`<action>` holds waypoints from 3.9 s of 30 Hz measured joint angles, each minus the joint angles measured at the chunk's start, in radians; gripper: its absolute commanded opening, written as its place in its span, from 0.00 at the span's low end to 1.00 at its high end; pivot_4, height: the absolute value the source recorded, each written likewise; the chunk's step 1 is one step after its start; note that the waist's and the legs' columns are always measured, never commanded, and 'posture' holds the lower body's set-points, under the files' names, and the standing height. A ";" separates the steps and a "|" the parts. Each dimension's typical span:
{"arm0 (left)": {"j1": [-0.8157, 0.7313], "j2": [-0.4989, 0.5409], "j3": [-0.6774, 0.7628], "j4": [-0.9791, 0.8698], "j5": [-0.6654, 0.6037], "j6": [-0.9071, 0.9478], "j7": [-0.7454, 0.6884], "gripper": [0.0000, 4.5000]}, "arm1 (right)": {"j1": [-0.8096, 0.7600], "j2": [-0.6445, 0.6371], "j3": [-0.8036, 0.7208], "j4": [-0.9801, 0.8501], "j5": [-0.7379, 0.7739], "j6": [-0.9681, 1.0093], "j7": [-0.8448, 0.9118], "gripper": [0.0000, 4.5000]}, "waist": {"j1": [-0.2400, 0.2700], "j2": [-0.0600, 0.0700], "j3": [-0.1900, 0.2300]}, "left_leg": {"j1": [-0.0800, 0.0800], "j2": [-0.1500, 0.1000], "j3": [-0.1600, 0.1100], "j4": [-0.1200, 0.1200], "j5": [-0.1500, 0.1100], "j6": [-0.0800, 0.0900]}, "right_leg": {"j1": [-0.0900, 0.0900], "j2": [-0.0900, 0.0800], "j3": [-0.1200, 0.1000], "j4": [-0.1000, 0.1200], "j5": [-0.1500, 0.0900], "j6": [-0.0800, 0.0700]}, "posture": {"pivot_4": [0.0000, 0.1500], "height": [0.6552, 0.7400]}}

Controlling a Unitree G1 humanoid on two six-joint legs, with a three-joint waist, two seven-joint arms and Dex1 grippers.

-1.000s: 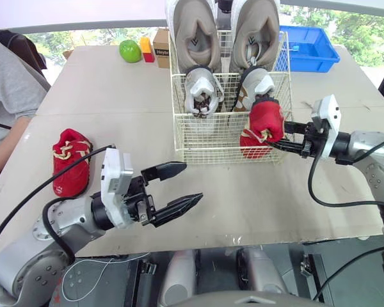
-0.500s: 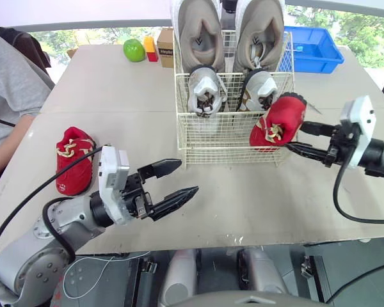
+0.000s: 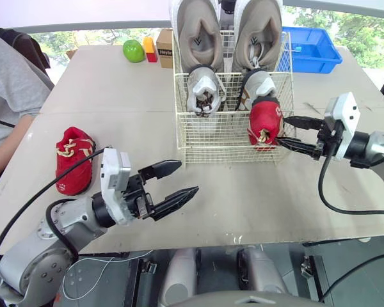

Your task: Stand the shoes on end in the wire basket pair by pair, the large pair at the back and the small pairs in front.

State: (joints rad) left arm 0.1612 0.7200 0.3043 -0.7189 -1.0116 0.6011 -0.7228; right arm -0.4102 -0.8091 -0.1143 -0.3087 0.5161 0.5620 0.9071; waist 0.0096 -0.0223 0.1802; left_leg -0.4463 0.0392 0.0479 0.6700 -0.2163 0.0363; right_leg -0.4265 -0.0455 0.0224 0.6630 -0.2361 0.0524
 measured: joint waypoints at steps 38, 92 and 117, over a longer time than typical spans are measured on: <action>0.007 -0.025 -0.014 0.002 0.009 -0.011 0.010 1.00 | -0.086 0.107 -0.023 -0.354 0.231 0.419 -0.522 0.04 | -0.009 0.000 -0.003 | 0.001 0.001 -0.001 0.000 0.000 0.000 | 0.000 0.000 0.000 0.001 0.000 0.000 | 1.00 1.00; -0.003 0.015 0.234 0.193 -0.178 0.071 0.198 1.00 | 0.205 0.035 0.002 -0.448 0.343 0.104 -0.078 0.99 | -0.025 -0.003 -0.008 | 0.016 0.007 -0.001 -0.008 -0.001 0.000 | 0.012 0.000 0.000 -0.006 -0.002 0.003 | 1.00 1.00; -0.642 0.425 -0.111 1.557 0.569 -0.038 -0.295 0.83 | 0.255 0.119 0.124 -0.393 0.191 -0.067 -0.032 1.00 | 0.003 -0.008 -0.009 | 0.012 0.000 0.009 -0.020 -0.001 -0.001 | 0.009 -0.028 -0.038 -0.017 0.002 -0.002 | 1.00 1.00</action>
State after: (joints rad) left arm -0.4806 1.1450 0.1930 0.8378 -0.4429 0.5631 -1.0182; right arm -0.1554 -0.6906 0.0102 -0.7013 0.7075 0.4948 0.8752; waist 0.0122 -0.0304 0.1709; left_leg -0.4346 0.0391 0.0570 0.6497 -0.2170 0.0357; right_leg -0.4176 -0.0736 -0.0158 0.6463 -0.2343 0.0499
